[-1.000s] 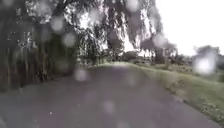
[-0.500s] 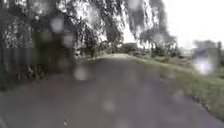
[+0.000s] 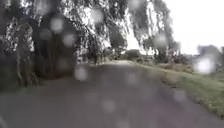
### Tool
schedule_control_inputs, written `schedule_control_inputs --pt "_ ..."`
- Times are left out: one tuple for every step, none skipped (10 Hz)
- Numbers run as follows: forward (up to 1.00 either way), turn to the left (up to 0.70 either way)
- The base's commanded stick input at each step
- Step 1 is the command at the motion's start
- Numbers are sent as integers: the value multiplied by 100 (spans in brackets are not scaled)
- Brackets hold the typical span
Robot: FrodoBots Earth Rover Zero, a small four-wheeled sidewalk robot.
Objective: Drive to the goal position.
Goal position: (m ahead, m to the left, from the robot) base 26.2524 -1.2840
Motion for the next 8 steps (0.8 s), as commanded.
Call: schedule_control_inputs --pt "100 0" --pt "100 0" --pt "100 0" --pt "100 0" --pt "100 0" --pt "100 0" --pt "100 0" --pt "100 0"
